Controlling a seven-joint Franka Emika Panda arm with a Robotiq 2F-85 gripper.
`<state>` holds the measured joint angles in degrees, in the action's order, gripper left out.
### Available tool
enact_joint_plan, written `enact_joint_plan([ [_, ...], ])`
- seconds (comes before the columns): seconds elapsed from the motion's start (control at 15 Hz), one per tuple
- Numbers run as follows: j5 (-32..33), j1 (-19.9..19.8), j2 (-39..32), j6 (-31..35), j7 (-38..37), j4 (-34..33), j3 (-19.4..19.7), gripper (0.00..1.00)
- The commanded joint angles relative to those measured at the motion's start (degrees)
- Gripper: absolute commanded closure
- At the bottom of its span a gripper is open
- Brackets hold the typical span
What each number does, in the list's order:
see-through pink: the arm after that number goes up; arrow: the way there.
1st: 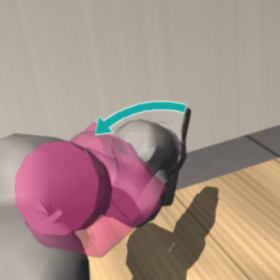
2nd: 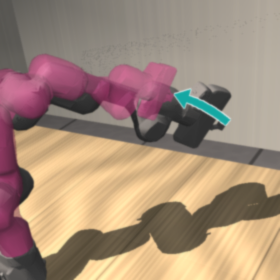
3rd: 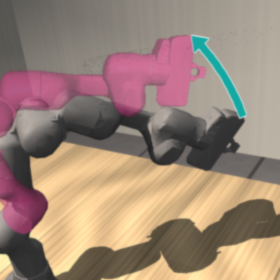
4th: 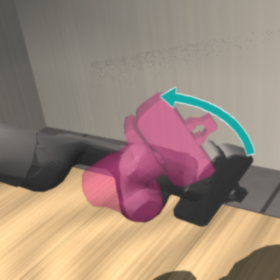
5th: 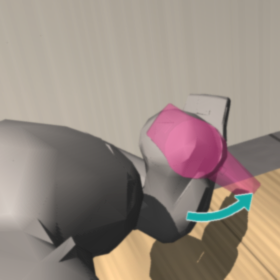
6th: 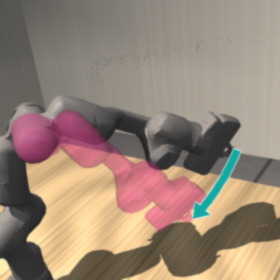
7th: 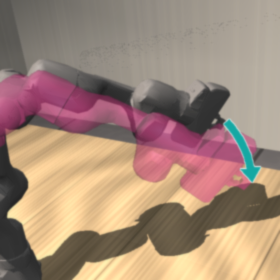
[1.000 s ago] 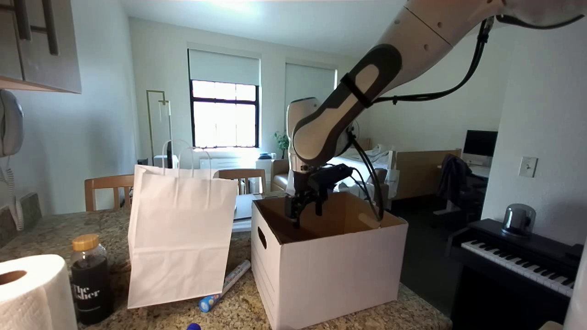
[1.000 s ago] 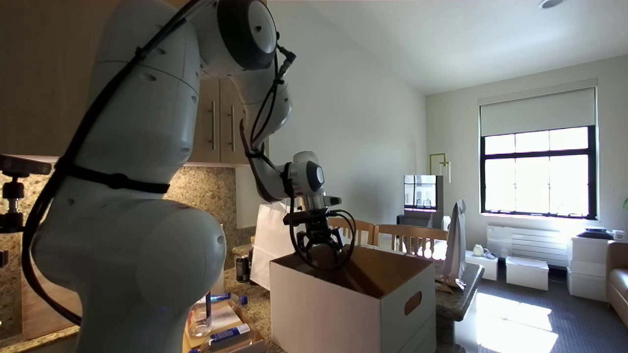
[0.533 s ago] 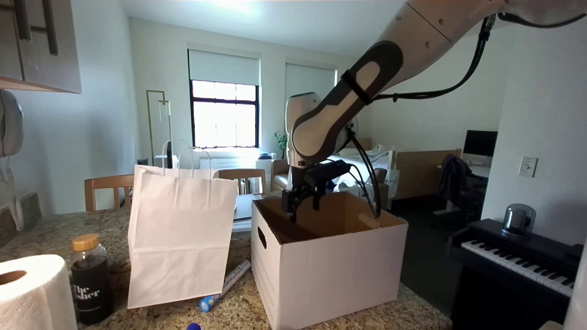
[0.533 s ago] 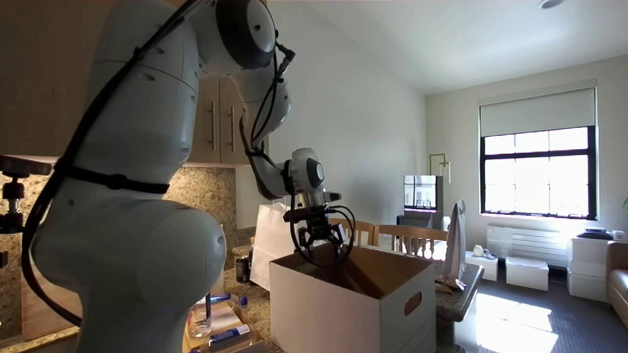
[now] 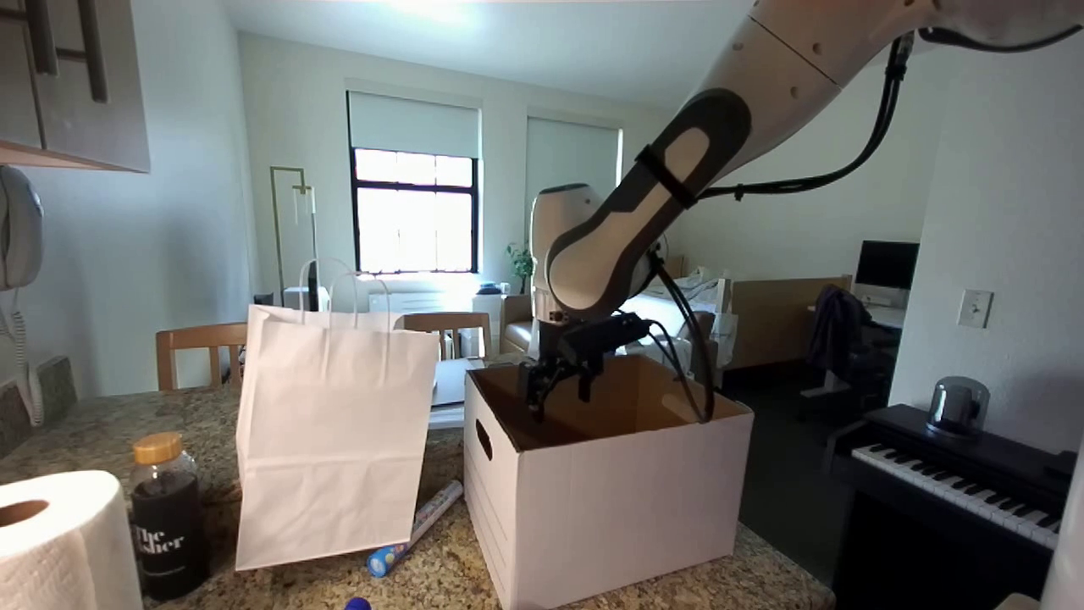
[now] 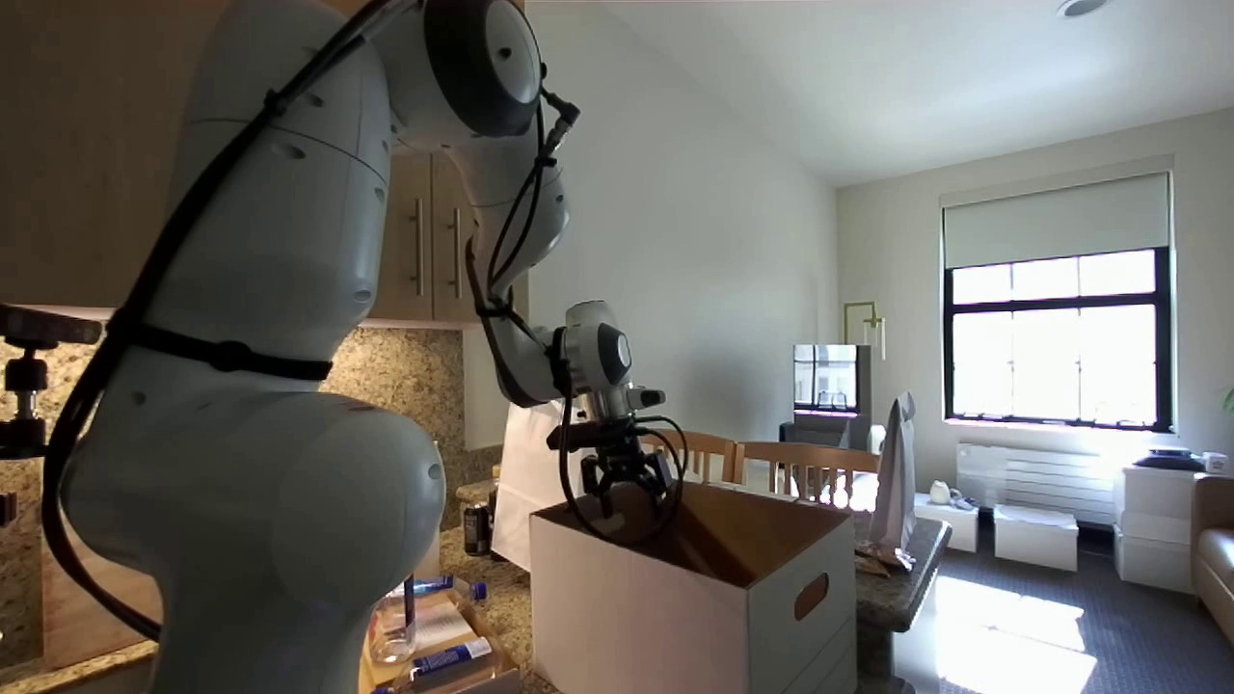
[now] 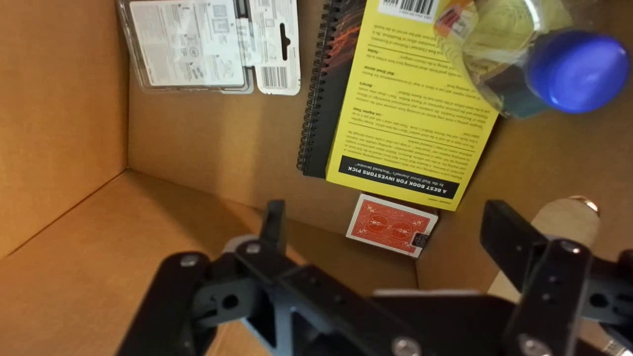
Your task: Remove the bottles from the box and put them on the table
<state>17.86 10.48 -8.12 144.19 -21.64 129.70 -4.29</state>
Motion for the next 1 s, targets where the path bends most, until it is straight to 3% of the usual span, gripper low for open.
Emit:
enact_joint_plan([
  [0.0,6.61,1.91,1.27,4.27,-7.24,3.60,0.39,0.00],
  [0.13,10.81,2.96,1.26,5.77,-10.95,4.25,0.51,0.00],
  [0.33,11.24,4.36,2.23,3.41,-14.62,4.11,-0.30,0.00],
  [0.93,4.85,5.02,3.21,-18.66,-18.41,-2.99,-4.35,0.00],
])
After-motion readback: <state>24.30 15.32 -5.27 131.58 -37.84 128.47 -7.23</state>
